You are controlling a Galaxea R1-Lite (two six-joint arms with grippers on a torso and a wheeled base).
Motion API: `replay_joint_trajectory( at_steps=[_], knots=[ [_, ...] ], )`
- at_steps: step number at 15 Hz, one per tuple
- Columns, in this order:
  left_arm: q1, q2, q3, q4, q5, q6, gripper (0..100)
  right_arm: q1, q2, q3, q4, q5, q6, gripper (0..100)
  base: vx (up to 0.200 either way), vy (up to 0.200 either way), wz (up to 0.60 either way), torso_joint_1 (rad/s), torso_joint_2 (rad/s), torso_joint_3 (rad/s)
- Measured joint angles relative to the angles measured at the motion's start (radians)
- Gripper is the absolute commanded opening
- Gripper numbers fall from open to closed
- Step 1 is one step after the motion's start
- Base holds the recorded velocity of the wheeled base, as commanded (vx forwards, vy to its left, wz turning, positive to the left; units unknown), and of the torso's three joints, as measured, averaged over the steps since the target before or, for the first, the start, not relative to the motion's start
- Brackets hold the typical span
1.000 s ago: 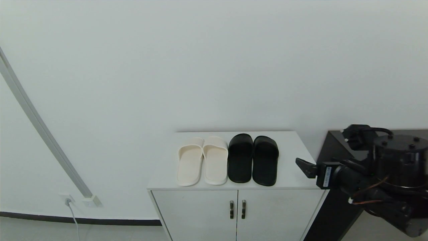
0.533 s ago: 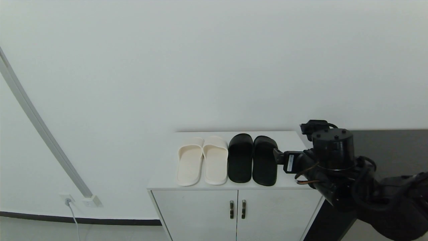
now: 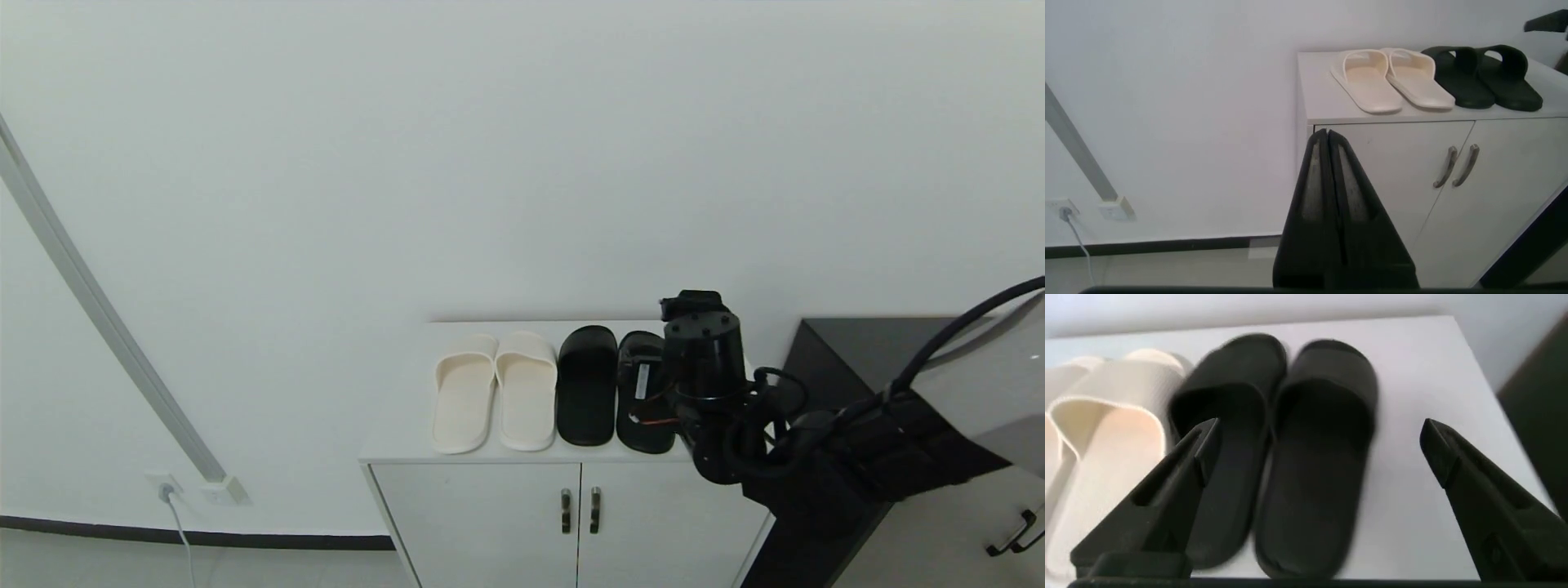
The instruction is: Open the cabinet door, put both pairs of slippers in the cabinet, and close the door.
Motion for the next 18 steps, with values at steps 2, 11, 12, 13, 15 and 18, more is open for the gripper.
replay_joint_trajectory(
  at_steps=[2,11,12,13,15,18],
  knots=[
    [0.0,0.0,0.0,0.0,0.0,0.0,0,0.011,0.078,-0.087,-0.009,-0.019,-0.001,100,0.0,0.0,0.0,0.0,0.0,0.0],
    [0.0,0.0,0.0,0.0,0.0,-0.001,0,-0.021,0.359,-0.339,-0.018,-0.023,-0.02,100,0.0,0.0,0.0,0.0,0.0,0.0],
    [0.0,0.0,0.0,0.0,0.001,-0.001,0,-0.036,0.384,-0.369,-0.017,-0.021,-0.03,100,0.0,0.0,0.0,0.0,0.0,0.0],
    [0.0,0.0,0.0,0.0,0.001,-0.001,0,-0.049,0.404,-0.387,-0.015,-0.019,-0.034,100,0.0,0.0,0.0,0.0,0.0,0.0],
    [0.0,0.0,0.0,0.0,0.001,-0.001,0,-0.063,0.427,-0.416,-0.011,-0.015,-0.034,100,0.0,0.0,0.0,0.0,0.0,0.0],
    [0.0,0.0,0.0,0.0,0.001,-0.001,0,-0.071,0.439,-0.463,0.029,-0.009,-0.034,100,0.0,0.0,0.0,0.0,0.0,0.0]
  ],
)
